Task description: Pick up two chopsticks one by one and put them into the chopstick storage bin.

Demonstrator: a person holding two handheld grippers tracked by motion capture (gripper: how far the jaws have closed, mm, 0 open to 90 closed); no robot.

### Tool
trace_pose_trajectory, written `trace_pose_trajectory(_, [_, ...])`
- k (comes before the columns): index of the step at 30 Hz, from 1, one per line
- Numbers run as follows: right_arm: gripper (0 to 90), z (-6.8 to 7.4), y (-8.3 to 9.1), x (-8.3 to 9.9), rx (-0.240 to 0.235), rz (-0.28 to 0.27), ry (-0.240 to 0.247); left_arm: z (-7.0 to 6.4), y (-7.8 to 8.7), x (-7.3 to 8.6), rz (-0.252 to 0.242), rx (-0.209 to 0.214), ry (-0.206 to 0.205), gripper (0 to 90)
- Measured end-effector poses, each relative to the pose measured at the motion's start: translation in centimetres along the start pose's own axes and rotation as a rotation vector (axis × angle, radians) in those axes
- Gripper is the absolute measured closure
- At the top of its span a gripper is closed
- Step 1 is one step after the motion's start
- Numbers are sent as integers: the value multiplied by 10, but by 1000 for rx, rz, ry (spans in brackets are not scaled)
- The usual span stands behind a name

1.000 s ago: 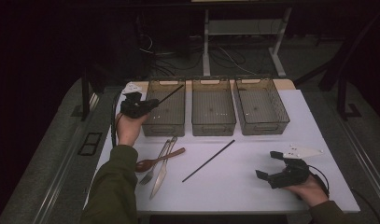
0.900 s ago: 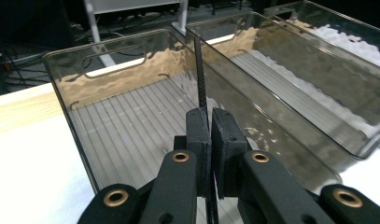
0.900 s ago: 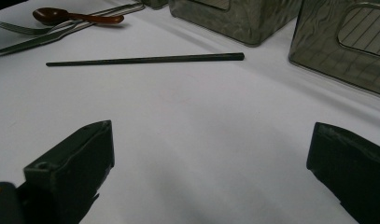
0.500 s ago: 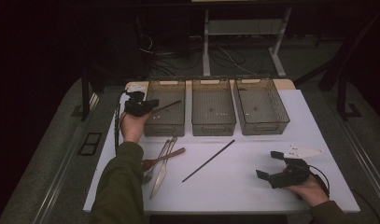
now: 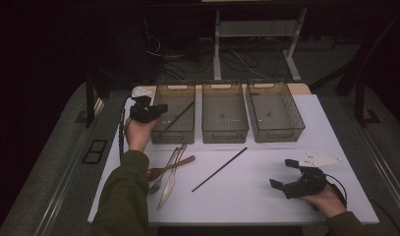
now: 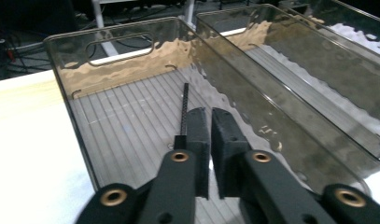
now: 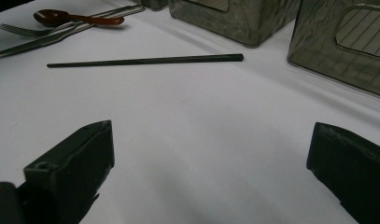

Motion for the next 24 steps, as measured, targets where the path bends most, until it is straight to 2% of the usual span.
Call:
trace_pose_trajectory(2, [2,0,0,0,1,0,-1,-4,3,-1,3,13,-11,708])
trace_pose_trajectory(9, [3,0,0,0,1,3,3,-30,9,-3,17,94,-59,545])
trace_pose_trajectory(11, [3,0,0,0,-1,0,0,-38,10,-3,16,91,-75,502])
trace_pose_trajectory(12, [3,0,0,0,0,0,0,-42,11,-3,10,105,-83,476])
trace_pose_trajectory(15, [3,0,0,0,0,1,0,-52,13,-3,10,132,-90,450])
trace_pose_trajectory(17, [3,0,0,1,-1,1,3,-61,14,-3,12,174,-73,422])
trace_pose_trajectory(21, [2,-1,-1,2,-2,14,2,-78,14,1,10,207,-96,380])
trace_pose_trajectory(24, [2,0,-1,2,-2,14,8,-90,13,6,9,212,-120,330])
Point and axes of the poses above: each handheld gripper's, and its own axes: y roughly backward along the jaws, x roughly out of its underside, z roughly to its left, the point moved 8 cm from there along -y, roughly forward along the jaws, and after that the axes turned 11 degrees about x, right-handed, at the moved point
